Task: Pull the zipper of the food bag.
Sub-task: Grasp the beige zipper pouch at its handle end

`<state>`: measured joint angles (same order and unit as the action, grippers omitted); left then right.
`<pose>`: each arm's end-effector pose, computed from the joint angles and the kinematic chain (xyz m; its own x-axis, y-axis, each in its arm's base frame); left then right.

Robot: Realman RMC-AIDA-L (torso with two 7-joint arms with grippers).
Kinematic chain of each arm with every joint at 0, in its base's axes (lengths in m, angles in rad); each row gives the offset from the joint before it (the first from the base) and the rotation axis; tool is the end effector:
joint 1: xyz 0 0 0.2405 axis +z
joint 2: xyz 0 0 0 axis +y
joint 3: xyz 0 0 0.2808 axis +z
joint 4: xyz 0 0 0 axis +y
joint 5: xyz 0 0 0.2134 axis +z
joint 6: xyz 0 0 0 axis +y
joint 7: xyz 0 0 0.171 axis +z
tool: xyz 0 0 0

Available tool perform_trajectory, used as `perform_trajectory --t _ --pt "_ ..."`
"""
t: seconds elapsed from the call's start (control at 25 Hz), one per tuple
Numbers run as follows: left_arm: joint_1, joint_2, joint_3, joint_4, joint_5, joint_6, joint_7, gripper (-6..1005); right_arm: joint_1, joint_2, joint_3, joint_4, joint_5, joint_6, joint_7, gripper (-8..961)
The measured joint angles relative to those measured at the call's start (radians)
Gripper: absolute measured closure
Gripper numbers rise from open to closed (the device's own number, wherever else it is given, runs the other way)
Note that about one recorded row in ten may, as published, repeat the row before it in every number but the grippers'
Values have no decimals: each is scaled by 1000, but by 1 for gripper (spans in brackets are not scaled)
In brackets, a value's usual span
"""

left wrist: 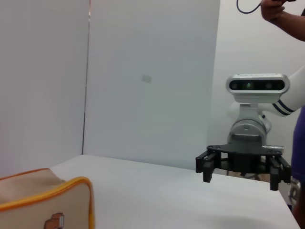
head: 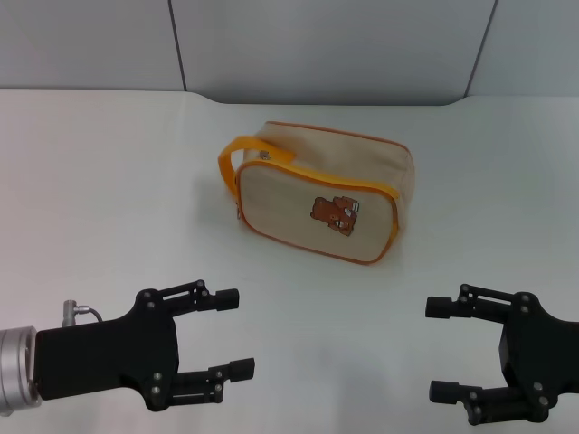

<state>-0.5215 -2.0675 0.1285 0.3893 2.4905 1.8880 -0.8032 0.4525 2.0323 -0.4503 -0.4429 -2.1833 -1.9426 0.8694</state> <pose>-0.2901 0.2706 -0.0496 0.7745 0.1057 0.6236 0.2028 -0.9754 -0.0866 0.2907 0.2631 -0.0281 0.7671 -0.0823 -0.6362 -0.1596 -0.9850 -0.0651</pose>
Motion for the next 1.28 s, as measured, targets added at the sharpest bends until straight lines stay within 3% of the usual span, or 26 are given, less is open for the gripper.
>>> perform_trajectory --t 0.4,0.44,0.48,0.56,0.64,0.68,0.72,0.8,0.88,0.92,1.04,1.28 --pt "0 -2 -3 -3 -34 -27 3 214 0 4 3 0 1 1 -3 107" --pt "0 -4 -3 -9 -65 -67 8 214 1 4 3 0 1 1 -3 108" --pt "-7 -9 -4 -81 -205 -259 66 213 3 5 3 1 1 2 -3 108" --pt "-26 -9 -4 -150 -298 -404 137 213 5 5 2 2 1 4 -3 109" --pt "-26 -9 -4 -150 -298 -404 137 213 7 5 2 2 1 2 -4 108" --pt "-79 -10 -2 -251 -398 -605 211 212 7 5 2 2 1 0 -4 108" --pt "-79 -10 -2 -251 -398 -605 211 212 6 5 3 2 1 -1 -4 108" --pt "-136 -11 0 -312 -426 -747 226 212 4 5 3 2 1 -1 -4 107" --pt "-136 -11 0 -312 -426 -747 226 211 1 5 4 2 1 -2 -4 107" --pt "-182 -13 -14 -361 -433 -858 231 211 0 5 4 2 1 -2 -4 108" --pt "-206 -14 -24 -398 -435 -892 254 214 0 5 5 4 1 1 -5 108" --pt "-206 -14 -46 -424 -435 -922 293 262 1 7 4 5 1 7 -6 108"
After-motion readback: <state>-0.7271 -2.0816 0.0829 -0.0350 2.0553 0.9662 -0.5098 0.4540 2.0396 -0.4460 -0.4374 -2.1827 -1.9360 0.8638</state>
